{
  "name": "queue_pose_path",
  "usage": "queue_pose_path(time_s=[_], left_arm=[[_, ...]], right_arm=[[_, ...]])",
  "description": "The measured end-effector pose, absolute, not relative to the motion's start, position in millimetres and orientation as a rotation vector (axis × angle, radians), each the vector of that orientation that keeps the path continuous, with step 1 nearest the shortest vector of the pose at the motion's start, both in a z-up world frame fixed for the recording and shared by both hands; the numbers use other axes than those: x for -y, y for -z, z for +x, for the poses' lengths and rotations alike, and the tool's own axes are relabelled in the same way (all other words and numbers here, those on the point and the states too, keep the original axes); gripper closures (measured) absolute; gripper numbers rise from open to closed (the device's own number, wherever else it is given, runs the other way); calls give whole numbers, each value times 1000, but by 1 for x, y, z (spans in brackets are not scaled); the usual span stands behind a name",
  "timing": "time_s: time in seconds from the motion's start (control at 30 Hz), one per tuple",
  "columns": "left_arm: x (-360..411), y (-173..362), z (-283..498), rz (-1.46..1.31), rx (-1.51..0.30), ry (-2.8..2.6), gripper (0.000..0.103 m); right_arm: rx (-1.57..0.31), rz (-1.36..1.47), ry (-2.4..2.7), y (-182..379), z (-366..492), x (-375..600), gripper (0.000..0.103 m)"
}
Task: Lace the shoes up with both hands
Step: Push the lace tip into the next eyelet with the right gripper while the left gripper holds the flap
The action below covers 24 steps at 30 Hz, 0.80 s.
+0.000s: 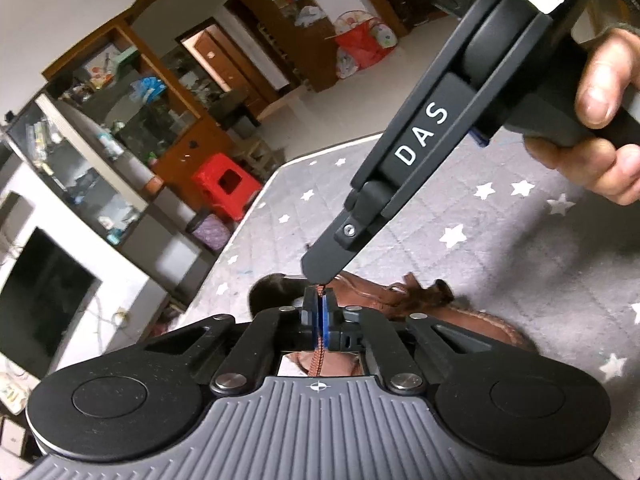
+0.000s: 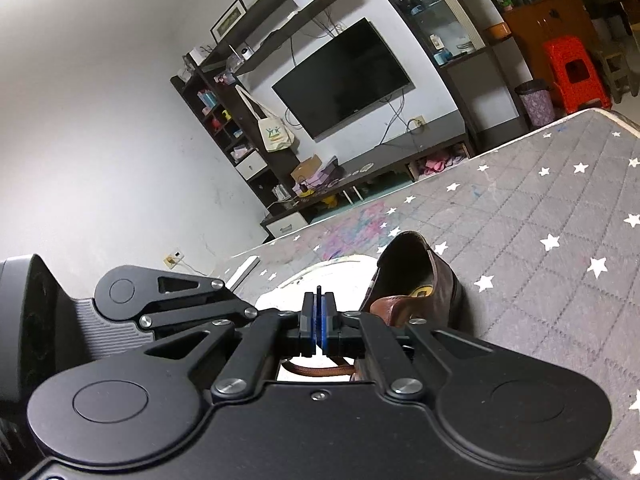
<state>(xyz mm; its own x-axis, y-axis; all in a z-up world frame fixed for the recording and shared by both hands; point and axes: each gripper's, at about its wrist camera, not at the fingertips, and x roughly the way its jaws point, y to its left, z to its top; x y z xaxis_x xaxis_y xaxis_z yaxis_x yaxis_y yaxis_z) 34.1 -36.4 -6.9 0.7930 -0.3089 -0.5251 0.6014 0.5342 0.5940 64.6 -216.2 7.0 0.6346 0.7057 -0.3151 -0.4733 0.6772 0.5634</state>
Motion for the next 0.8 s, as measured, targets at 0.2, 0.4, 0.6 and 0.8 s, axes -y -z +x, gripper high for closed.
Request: queue_pose_path(time_s=[0.2,0.4,0.6,0.8], left_arm=[[34,6,41,867,-384,524,101],[39,12,46,914,-388,505,101],[42,14,52,905,-391,515,101],[42,20,59,911,-412,532,101]], right_arm=[[-532,356,-652,-7,57,215,96],[-500,82,-515,8,48,187,80],[-446,-120,-450,19,45,149,80],[-442,-127,-429,23,47,151,77]])
